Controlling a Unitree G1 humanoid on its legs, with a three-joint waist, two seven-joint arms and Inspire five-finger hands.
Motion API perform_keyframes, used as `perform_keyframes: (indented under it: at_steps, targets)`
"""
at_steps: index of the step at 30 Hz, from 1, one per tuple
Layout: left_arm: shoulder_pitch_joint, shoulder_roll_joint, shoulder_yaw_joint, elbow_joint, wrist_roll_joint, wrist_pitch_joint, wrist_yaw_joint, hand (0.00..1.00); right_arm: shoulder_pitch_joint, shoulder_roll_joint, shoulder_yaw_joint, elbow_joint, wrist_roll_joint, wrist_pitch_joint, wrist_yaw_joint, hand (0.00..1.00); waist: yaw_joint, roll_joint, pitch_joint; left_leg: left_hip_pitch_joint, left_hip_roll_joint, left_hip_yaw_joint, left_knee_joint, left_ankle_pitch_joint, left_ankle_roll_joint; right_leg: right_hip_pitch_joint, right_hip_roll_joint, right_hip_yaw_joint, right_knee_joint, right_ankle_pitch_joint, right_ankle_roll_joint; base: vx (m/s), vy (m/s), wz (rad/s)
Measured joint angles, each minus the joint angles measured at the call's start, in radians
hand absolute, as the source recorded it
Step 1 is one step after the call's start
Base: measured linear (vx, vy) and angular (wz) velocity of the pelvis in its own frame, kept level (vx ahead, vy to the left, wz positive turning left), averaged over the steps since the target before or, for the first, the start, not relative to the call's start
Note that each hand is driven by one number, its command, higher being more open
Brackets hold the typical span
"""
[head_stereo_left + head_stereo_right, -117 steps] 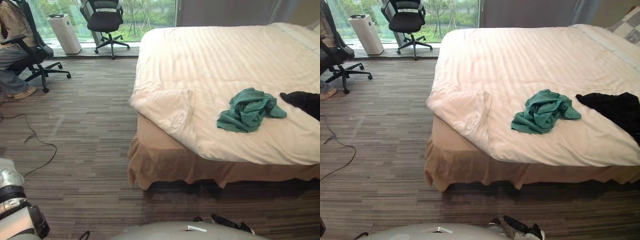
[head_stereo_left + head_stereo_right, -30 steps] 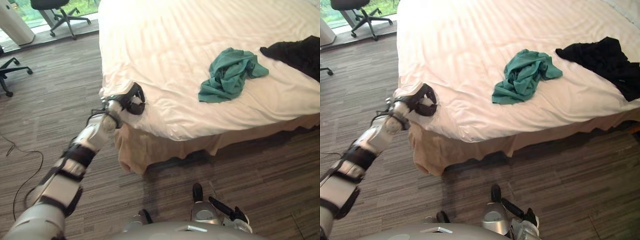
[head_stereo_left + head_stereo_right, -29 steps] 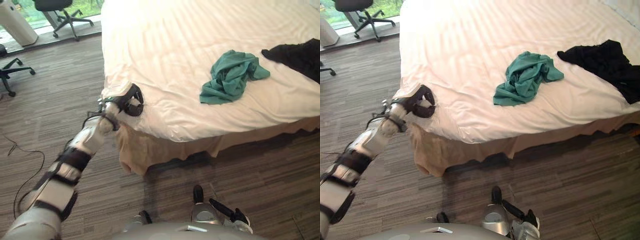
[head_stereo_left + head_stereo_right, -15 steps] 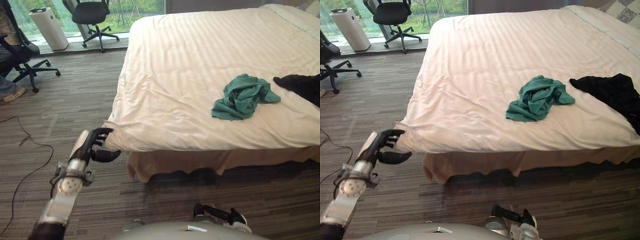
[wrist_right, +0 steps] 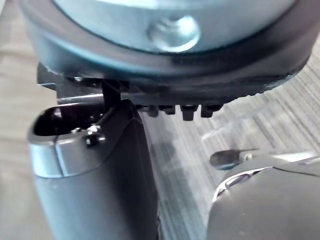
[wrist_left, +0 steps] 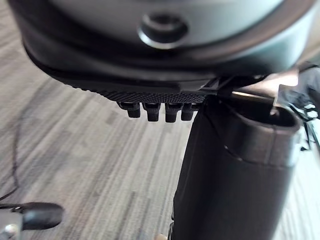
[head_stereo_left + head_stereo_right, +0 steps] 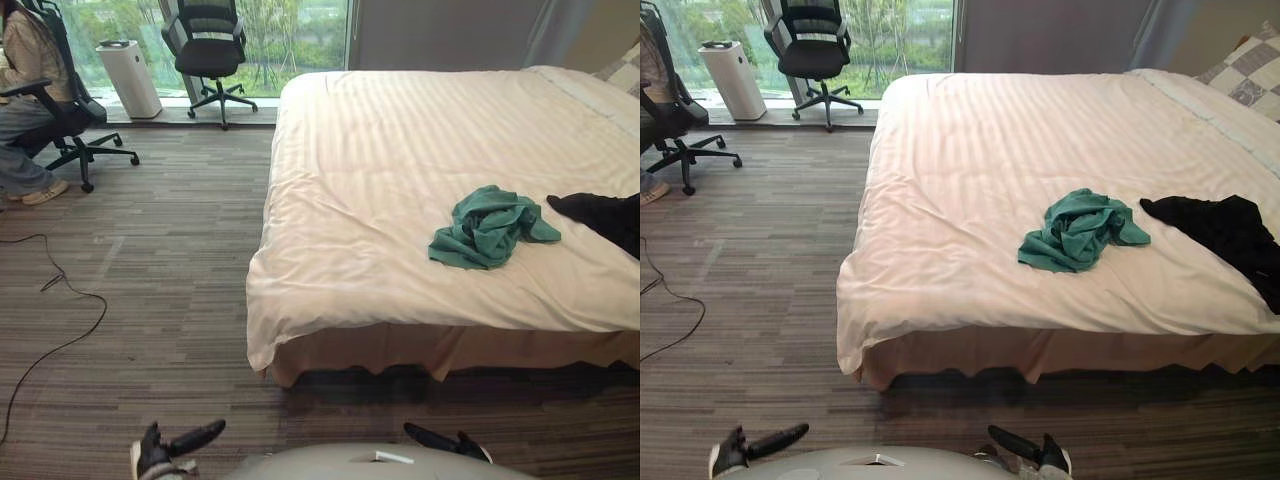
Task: Tidy up the quilt and then pick up the clothes from the bed and put them into the laundry hamper
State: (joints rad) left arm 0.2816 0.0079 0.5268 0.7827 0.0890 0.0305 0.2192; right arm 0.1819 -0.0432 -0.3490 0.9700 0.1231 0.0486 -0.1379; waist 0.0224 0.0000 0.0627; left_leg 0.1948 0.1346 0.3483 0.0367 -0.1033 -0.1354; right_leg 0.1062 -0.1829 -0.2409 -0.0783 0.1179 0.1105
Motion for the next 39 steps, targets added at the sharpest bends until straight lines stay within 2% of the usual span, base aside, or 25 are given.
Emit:
perform_keyframes:
  at_steps: [3, 6, 7, 14, 18, 19, 21, 26, 28, 29, 30, 31, 33, 34, 36, 39]
  targets:
    - [-0.01, -0.051, 0.04, 0.044, -0.044, 0.011, 0.027, 1.0, 0.0, 0.013, -0.074, 0.001, 0.053, 0.0, -0.036, 1.0, -0.001, 0.001, -0.001, 0.007, 0.0, 0.004, -0.015, 0.004, 0.002, -0.001, -0.001, 0.002, 0.0, -0.004, -0.003, -0.01, 0.002, -0.04]
    - [-0.04, -0.083, 0.033, 0.081, -0.145, 0.011, 0.049, 1.0, 0.001, 0.024, -0.145, 0.024, 0.095, -0.002, -0.075, 1.0, -0.002, 0.007, -0.008, 0.008, -0.003, 0.004, -0.045, 0.014, -0.001, -0.012, -0.001, 0.002, 0.0, -0.006, -0.003, 0.0, -0.001, 0.01]
    - [-0.053, -0.088, 0.015, 0.096, -0.183, 0.011, 0.057, 1.0, -0.001, 0.034, -0.157, 0.037, 0.104, -0.008, -0.093, 1.0, -0.003, 0.001, -0.014, 0.009, -0.002, 0.004, -0.057, 0.021, -0.003, -0.016, 0.002, 0.002, 0.0, -0.006, -0.003, 0.0, 0.0, 0.0]
    - [-0.097, -0.083, -0.081, 0.124, -0.195, -0.005, 0.08, 1.0, -0.018, 0.056, -0.203, 0.053, 0.17, -0.016, -0.186, 1.0, -0.02, 0.022, -0.014, 0.024, -0.002, 0.001, -0.089, 0.042, -0.009, -0.019, 0.015, 0.003, 0.0, -0.006, 0.0, 0.01, -0.002, -0.01]
    - [-0.132, -0.065, -0.138, 0.16, -0.188, -0.004, 0.08, 1.0, -0.085, 0.026, -0.254, 0.053, 0.168, -0.015, -0.206, 1.0, -0.027, 0.014, -0.009, 0.024, -0.004, 0.004, -0.091, 0.041, -0.008, -0.023, 0.016, 0.015, -0.001, -0.006, 0.0, 0.0, 0.002, -0.03]
    - [-0.136, -0.062, -0.154, 0.161, -0.177, -0.004, 0.08, 1.0, -0.113, 0.001, -0.272, 0.051, 0.168, -0.014, -0.212, 0.0, -0.026, 0.01, -0.008, 0.022, -0.004, 0.01, -0.091, 0.039, -0.008, -0.029, 0.016, 0.023, -0.001, -0.006, 0.0, -0.01, 0.004, -0.11]
    - [-0.14, -0.052, -0.178, 0.161, -0.156, -0.004, 0.079, 1.0, -0.145, -0.037, -0.292, 0.041, 0.167, -0.014, -0.222, 0.0, -0.028, 0.006, -0.005, 0.02, -0.006, 0.014, -0.09, 0.036, -0.008, -0.034, 0.017, 0.027, -0.001, -0.006, 0.001, -0.01, 0.002, -0.09]
    - [-0.155, -0.012, -0.22, 0.182, -0.155, -0.003, 0.074, 1.0, -0.24, -0.222, -0.328, 0.034, 0.153, -0.014, -0.226, 0.0, -0.033, -0.002, 0.003, 0.002, -0.005, 0.011, -0.07, 0.023, -0.009, -0.045, 0.016, 0.027, 0.0, -0.012, 0.006, 0.01, -0.001, 0.01]
    - [-0.152, 0.002, -0.217, 0.189, -0.155, 0.001, 0.065, 1.0, -0.282, -0.276, -0.454, 0.031, 0.134, 0.02, -0.199, 0.0, -0.053, -0.01, 0.004, -0.012, -0.004, 0.002, -0.052, 0.019, -0.006, -0.044, 0.015, 0.024, 0.001, -0.011, 0.007, 0.03, -0.002, 0.1]
    - [-0.152, 0.012, -0.216, 0.189, -0.155, 0.001, 0.061, 1.0, -0.294, -0.354, -0.477, 0.042, 0.125, 0.03, -0.193, 0.0, -0.053, -0.003, 0.004, -0.013, -0.003, 0.001, -0.049, 0.012, -0.006, -0.044, 0.014, 0.024, 0.001, -0.011, 0.006, 0.02, 0.006, 0.05]
    - [-0.148, 0.016, -0.198, 0.19, -0.153, 0.0, 0.054, 1.0, -0.29, -0.431, -0.443, 0.026, 0.13, 0.021, -0.147, 0.0, -0.055, 0.005, 0.001, -0.012, -0.004, 0.003, -0.048, 0.008, -0.007, -0.046, 0.014, 0.026, 0.001, -0.013, 0.004, 0.02, 0.007, -0.04]
    - [-0.144, 0.016, -0.187, 0.191, -0.153, -0.002, 0.051, 1.0, -0.282, -0.453, -0.422, -0.001, 0.129, 0.018, -0.139, 0.0, -0.061, -0.001, 0.005, -0.012, -0.004, 0.004, -0.048, 0.007, -0.007, -0.047, 0.014, 0.027, 0.001, -0.014, 0.004, 0.02, 0.003, -0.09]
    - [-0.122, 0.026, -0.188, 0.194, -0.153, -0.001, 0.042, 1.0, -0.224, -0.418, -0.401, -0.269, 0.126, -0.005, -0.159, 0.0, -0.086, 0.002, 0.006, -0.019, -0.002, 0.004, -0.042, 0.001, -0.008, -0.053, 0.015, 0.028, 0.001, -0.015, 0.004, 0.0, -0.011, -0.08]
    - [-0.116, 0.026, -0.189, 0.193, -0.153, -0.001, 0.037, 1.0, -0.207, -0.406, -0.389, -0.338, 0.123, -0.02, -0.173, 0.0, -0.092, -0.003, 0.009, -0.02, -0.002, 0.005, -0.039, -0.002, -0.008, -0.054, 0.015, 0.029, 0.001, -0.015, 0.004, -0.02, -0.013, -0.05]
    - [-0.118, 0.025, -0.198, 0.19, -0.153, -0.001, 0.033, 1.0, -0.208, -0.383, -0.381, -0.395, 0.12, -0.038, -0.187, 0.0, -0.095, -0.008, 0.006, -0.018, -0.002, 0.005, -0.036, -0.004, -0.007, -0.05, 0.014, 0.029, 0.001, -0.015, 0.004, -0.02, -0.003, 0.0]
    - [-0.116, 0.026, -0.21, 0.186, -0.153, -0.004, 0.031, 1.0, -0.226, -0.347, -0.299, -0.437, 0.12, -0.044, -0.205, 0.0, -0.092, -0.016, 0.001, -0.029, -0.002, 0.003, -0.02, -0.01, -0.007, -0.055, 0.011, 0.029, 0.0, -0.015, 0.005, -0.05, -0.013, 0.0]
